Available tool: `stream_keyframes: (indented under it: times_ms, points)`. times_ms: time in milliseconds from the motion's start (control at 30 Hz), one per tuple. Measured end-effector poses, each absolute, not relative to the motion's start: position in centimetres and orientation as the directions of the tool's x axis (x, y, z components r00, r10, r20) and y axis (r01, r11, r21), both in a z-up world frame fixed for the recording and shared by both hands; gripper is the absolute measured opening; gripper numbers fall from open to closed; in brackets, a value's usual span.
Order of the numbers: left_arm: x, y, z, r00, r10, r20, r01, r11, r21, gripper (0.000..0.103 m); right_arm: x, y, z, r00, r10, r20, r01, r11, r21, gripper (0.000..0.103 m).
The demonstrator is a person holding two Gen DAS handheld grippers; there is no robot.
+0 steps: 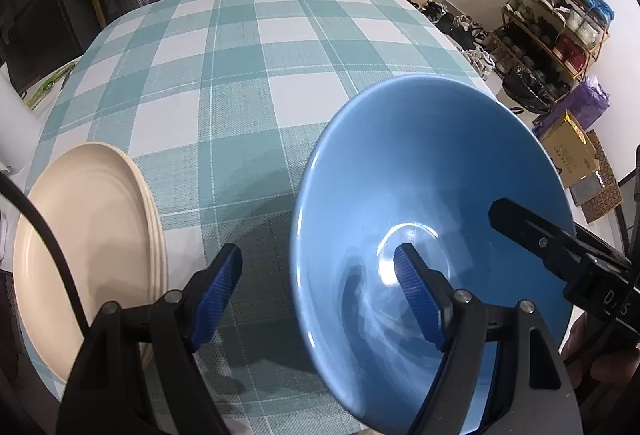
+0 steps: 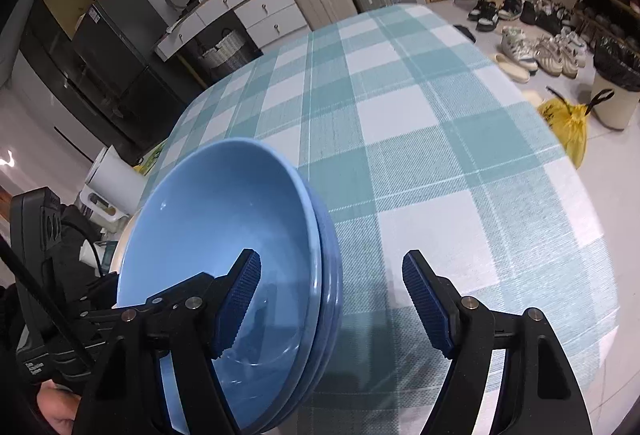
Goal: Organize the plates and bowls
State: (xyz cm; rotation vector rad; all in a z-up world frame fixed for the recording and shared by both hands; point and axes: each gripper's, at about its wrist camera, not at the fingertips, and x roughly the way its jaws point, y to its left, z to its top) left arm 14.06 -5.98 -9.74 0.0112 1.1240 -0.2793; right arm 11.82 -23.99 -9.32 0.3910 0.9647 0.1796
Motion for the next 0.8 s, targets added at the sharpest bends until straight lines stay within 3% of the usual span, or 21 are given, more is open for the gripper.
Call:
stream_keyframes:
  times_ms: [367,400,467,567,600,667,800]
  points:
    - [14.0,-6.7,-10.5,0.358,-0.276,-0.892,0.261,0.947,-0.188,0.074,12.6,-24.7,-11.7,0.484,0.407,-0.775,0.099,0.854,0.511,0.073]
    - [14.0,-6.7,-10.6,0.351,-0.285,-0.892,0.264,0.944,-0.198,0.071,12.7,-24.6,-11.9,0.478,0.418,-0.773,0.099,0.848,0.52,0.073]
    - [14.2,-6.8,-11.0,0.332,-0.302,-0.893,0.26,0.94,-0.221,0.052,12.8,-24.3,-12.0,0.474,0.42,-0.774,0.097,0.849,0.519,0.073]
    - [14.4,-6.8,-11.5,0.315,-0.317,-0.895,0.248,0.937,-0.245,0.049,13.2,-23.7,-12.4,0.453,0.448,-0.77,0.099,0.834,0.543,0.07]
    - [14.4,-6.7,-11.5,0.314,-0.323,-0.893,0.243,0.936,-0.253,0.049,13.3,-23.6,-12.6,0.444,0.461,-0.768,0.102,0.826,0.555,0.065]
    - [14.5,-6.7,-11.6,0.295,-0.351,-0.889,0.234,0.928,-0.289,0.037,13.5,-23.3,-13.2,0.415,0.502,-0.759,0.113,0.799,0.59,0.055]
    - [14.6,-6.6,-11.7,0.276,-0.365,-0.889,0.216,0.925,-0.312,0.037,13.5,-23.3,-13.3,0.42,0.488,-0.765,0.152,0.794,0.589,0.05]
